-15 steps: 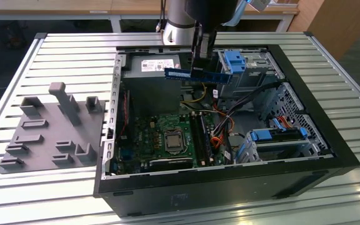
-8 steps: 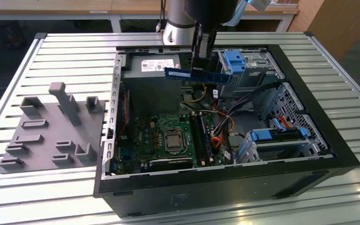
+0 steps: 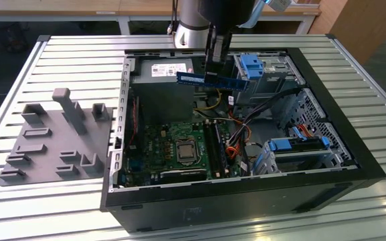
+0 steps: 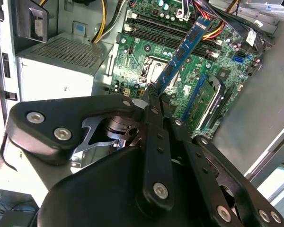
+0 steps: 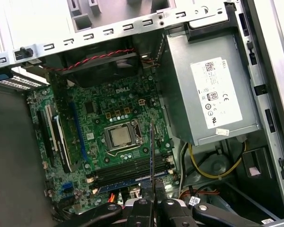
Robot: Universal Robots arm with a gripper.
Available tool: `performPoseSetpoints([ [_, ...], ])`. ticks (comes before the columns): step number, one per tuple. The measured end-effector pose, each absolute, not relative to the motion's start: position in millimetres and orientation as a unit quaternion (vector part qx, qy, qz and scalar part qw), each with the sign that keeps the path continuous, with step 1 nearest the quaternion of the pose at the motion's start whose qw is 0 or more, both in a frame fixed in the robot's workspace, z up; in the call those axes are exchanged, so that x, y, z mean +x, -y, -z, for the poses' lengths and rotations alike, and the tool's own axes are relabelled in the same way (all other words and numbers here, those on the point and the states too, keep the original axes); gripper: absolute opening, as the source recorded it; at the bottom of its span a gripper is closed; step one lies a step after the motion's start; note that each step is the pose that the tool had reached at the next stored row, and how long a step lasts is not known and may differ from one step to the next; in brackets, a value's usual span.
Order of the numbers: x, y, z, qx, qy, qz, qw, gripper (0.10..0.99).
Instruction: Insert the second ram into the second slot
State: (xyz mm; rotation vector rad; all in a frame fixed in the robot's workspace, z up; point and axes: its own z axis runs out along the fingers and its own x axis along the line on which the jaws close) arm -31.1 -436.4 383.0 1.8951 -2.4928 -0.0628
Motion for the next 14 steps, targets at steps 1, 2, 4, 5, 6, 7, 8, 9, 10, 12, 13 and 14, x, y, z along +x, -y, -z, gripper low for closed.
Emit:
performPoseSetpoints([
  [1,-31.1,436.4,-383.0,0.604,0.797,0.02,0.005,0.133],
  [2,-31.1,436.4,-383.0,0.603,0.797,0.02,0.005,0.133],
  [4,-31.1,436.4,-383.0,0.601,0.799,0.02,0.005,0.133],
  [5,-31.1,436.4,-383.0,0.6,0.8,0.02,0.005,0.133],
  [6,-31.1,436.4,-383.0,0.599,0.8,0.02,0.005,0.133],
  [7,-31.1,436.4,-383.0,0.598,0.801,0.02,0.005,0.133],
  [8,-31.1,436.4,-383.0,0.598,0.802,0.02,0.005,0.133],
  [9,-31.1,436.4,-383.0,0.597,0.802,0.02,0.005,0.133],
  [10,-31.1,436.4,-383.0,0.596,0.803,0.02,0.005,0.133],
  [12,-31.1,436.4,-383.0,0.594,0.804,0.02,0.005,0.133],
  [13,-31.1,436.4,-383.0,0.593,0.805,0.02,0.004,0.133],
  [14,-31.1,436.4,-383.0,0.592,0.806,0.02,0.004,0.133],
])
